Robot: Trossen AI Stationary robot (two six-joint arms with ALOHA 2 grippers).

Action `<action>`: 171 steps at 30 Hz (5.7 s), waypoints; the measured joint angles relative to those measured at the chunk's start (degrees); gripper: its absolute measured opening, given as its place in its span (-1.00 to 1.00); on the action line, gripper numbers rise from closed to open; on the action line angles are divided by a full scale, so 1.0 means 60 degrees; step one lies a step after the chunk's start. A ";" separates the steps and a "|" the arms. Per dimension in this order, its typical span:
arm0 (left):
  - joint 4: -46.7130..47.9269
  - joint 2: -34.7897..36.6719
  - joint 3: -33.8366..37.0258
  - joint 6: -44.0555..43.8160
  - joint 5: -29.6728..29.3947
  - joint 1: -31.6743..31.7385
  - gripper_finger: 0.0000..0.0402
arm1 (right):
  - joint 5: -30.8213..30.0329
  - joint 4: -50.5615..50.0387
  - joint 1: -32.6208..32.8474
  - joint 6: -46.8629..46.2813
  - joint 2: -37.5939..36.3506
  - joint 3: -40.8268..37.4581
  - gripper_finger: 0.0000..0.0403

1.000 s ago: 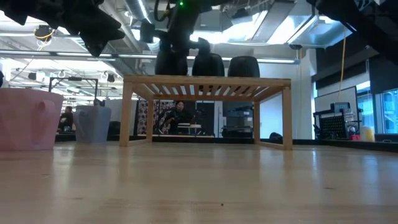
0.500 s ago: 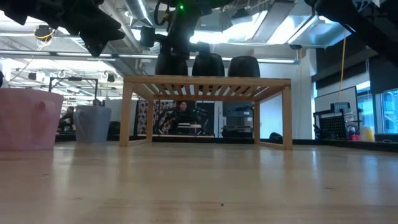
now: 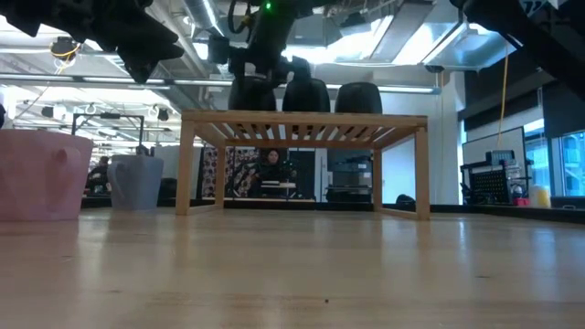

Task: Place coffee mugs
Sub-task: Put the red mug on the shelf, then put the pink mug on the shelf

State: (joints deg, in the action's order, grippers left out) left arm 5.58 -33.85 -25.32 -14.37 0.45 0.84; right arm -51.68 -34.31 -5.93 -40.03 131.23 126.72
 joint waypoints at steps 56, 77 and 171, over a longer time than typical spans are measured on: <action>1.2730 -0.4185 -0.6031 -0.0091 -0.0141 0.1665 -0.09 | 0.2691 0.2146 0.6957 -0.4434 -0.5160 -1.0342 -0.02; 1.1355 -0.5675 -0.3689 0.3494 0.0199 0.2579 -0.06 | 0.2022 0.1704 0.6538 -0.4241 -0.5160 -1.0346 -0.02; 0.7678 -0.6965 -0.7673 -0.0644 0.0092 -0.0437 -0.72 | 0.6735 0.3393 0.2851 0.5219 -0.4778 -0.7380 -0.90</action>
State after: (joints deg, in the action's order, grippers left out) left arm 51.65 -75.64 -71.36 -18.24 1.00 -1.78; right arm -11.27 -13.95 11.18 -8.71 102.56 82.43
